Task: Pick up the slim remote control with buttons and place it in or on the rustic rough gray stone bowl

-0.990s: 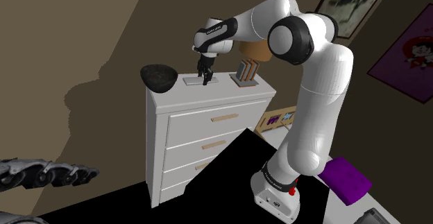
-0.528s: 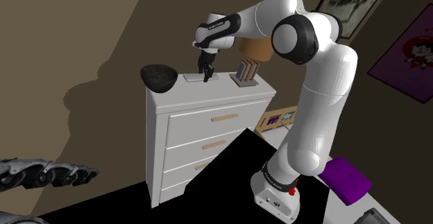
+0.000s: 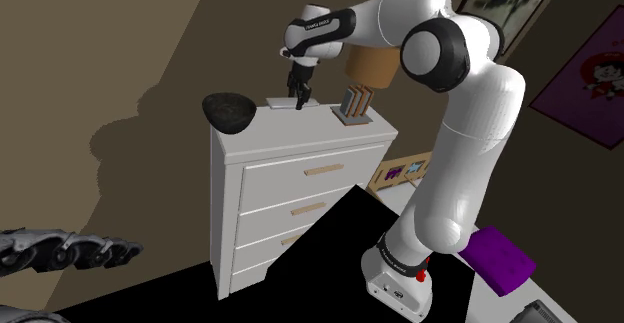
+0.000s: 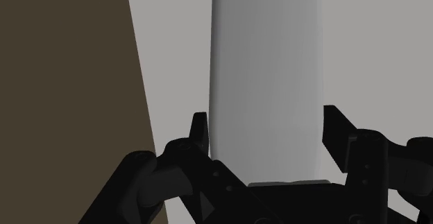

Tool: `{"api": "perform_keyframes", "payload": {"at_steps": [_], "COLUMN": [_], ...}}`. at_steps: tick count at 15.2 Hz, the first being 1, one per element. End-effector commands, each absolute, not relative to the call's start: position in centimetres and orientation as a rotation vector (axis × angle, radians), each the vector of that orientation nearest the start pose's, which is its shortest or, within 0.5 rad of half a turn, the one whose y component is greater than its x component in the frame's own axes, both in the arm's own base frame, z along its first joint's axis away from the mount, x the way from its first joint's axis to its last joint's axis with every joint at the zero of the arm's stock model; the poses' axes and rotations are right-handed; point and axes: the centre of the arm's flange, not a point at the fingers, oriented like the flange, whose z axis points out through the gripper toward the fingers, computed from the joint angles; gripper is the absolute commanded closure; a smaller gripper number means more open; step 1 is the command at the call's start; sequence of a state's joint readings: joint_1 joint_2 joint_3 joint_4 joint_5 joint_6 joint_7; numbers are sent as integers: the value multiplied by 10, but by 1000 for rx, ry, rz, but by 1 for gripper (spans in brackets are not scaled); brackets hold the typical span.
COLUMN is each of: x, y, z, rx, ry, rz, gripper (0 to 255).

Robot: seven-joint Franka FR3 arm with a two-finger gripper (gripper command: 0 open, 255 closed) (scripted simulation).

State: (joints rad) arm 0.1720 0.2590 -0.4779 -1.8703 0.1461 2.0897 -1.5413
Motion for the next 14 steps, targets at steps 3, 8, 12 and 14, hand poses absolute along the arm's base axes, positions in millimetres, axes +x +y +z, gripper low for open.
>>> {"api": "perform_keyframes", "payload": {"at_steps": [3,8,12,14], "x": [591,591,591,591], "y": [-163,-163,-163,-163], "z": [412,438,459,470], "rx": [-2605,-2605,-2605,-2605], "ry": [-1736,-1736,-1736,-1736], "rz": [-3,-3,-3,-3], "gripper": [255,255,255,255]}}
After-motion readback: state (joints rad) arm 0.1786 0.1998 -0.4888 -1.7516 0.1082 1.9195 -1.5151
